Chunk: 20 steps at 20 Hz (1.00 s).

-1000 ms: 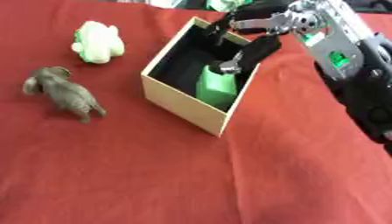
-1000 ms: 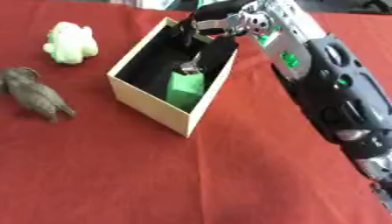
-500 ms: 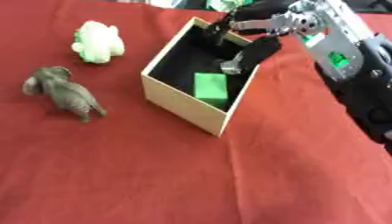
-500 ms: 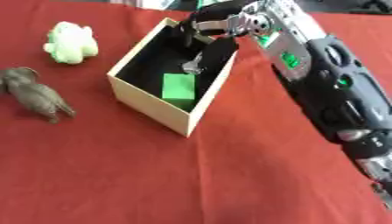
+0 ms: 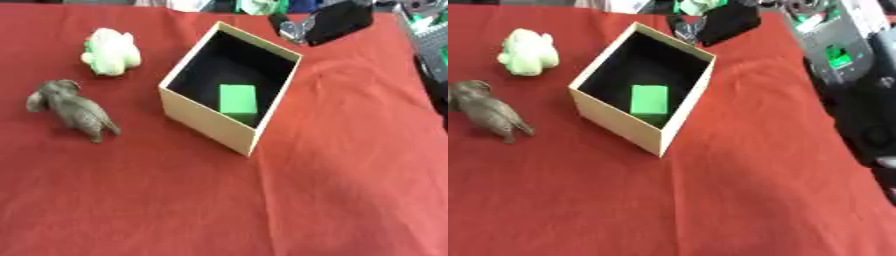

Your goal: Pick up objects on the table and place them in the box.

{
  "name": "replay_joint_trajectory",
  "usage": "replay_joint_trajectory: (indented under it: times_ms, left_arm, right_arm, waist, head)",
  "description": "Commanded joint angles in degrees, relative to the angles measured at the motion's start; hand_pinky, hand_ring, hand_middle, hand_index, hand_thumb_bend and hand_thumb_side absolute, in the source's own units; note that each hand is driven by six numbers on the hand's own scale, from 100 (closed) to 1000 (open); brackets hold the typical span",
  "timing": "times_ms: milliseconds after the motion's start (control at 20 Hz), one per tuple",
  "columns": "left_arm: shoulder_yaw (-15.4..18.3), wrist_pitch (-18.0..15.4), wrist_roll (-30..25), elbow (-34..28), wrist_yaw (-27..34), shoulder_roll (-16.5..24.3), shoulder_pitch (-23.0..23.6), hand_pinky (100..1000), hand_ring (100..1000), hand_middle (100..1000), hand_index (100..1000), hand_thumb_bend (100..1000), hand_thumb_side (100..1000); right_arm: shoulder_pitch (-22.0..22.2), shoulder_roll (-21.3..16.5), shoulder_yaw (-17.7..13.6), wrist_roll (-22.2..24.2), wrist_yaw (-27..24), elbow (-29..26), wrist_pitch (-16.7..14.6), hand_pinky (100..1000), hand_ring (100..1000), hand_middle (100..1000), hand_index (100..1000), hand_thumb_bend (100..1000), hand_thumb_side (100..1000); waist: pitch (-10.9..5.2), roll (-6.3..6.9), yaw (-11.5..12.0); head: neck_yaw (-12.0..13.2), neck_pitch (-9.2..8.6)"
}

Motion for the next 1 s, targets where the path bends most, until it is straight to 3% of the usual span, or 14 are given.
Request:
replay_joint_trajectory:
  times_ms: [50,350,450,550,600,650,850,1000]
  left_arm:
    - [-0.56,0.33,1.17,-0.82,-9.02,9.39,-1.76,655,683,654,781,100,722]
    - [-3.69,1.15,-0.01,-0.82,-16.95,19.07,-4.84,680,741,720,808,100,759]
    - [-4.79,0.46,-2.25,-0.82,-19.03,21.46,-6.22,693,765,744,811,111,718]
    - [-5.64,-0.58,-4.86,-0.82,-21.38,23.29,-7.57,706,795,770,820,313,693]
    - [-5.95,-1.32,-6.25,-0.82,-22.81,24.04,-8.25,719,819,782,821,479,698]
    - [-6.19,-2.28,-7.62,-0.82,-24.58,24.82,-9.03,726,830,784,817,548,707]
    - [-7.48,-4.61,-13.27,-0.82,-28.62,25.98,-11.3,762,875,810,845,673,796]
    - [-8.96,-5.69,-18.87,-0.33,-28.96,26.17,-13.28,764,886,815,848,705,827]
  right_arm:
    - [1.74,-3.23,-3.63,-3.87,-2.68,-5.7,2.79,849,848,704,996,100,695]
    - [9.31,-3.89,-7.83,-11.1,-6.89,-12.16,6.73,846,831,677,1000,100,820]
    - [11.22,-3.31,-9.06,-13.92,-8.17,-12.48,6.96,845,827,671,1000,100,828]
    - [12.78,-2.79,-9.93,-16.39,-9.49,-12.56,6.85,845,824,668,1000,100,833]
    - [13.45,-2.6,-10.27,-17.36,-10.07,-12.57,6.78,845,821,667,1000,100,832]
    - [14.06,-2.42,-10.59,-18.18,-10.51,-12.58,6.75,844,820,665,1000,100,830]
    - [15.57,-1.62,-11.3,-19.67,-11.47,-12.58,6.81,843,815,662,1000,100,830]
    - [16.21,-1.11,-11.75,-20.02,-11.75,-12.58,7.14,841,811,659,1000,100,828]
  waist:
    - [-1.52,0.34,-0.26]
    - [-1.54,0.57,-1.32]
    - [-1.58,0.61,-1.65]
    - [-1.58,0.7,-1.86]
    - [-1.58,0.75,-1.93]
    - [-1.59,0.8,-2.01]
    - [-1.67,0.93,-2.35]
    - [-1.77,1.08,-2.48]
  head:
    - [0.21,0.57]
    - [0.87,0.95]
    - [1.04,1.18]
    - [1.36,1.3]
    - [1.5,1.35]
    - [1.66,1.42]
    - [2.19,1.42]
    - [2.43,1.5]
